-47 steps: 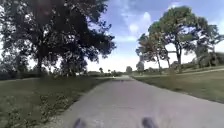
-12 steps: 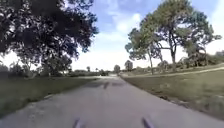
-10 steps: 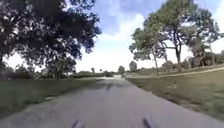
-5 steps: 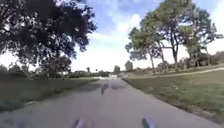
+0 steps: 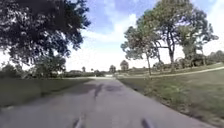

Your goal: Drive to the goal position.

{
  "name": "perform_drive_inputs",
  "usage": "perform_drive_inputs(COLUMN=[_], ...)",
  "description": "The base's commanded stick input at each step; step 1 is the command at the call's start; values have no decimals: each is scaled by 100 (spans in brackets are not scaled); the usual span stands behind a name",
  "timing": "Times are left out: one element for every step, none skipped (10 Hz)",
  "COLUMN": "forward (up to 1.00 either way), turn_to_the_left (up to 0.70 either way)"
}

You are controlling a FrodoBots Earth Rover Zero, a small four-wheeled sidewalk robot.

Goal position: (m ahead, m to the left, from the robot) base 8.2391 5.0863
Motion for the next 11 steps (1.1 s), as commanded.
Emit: perform_drive_inputs(forward=[69,69,69,69,69,69,69,69,69,69,69], turn_to_the_left=[6,10,13,17,21,25,29,32,23,8,3])
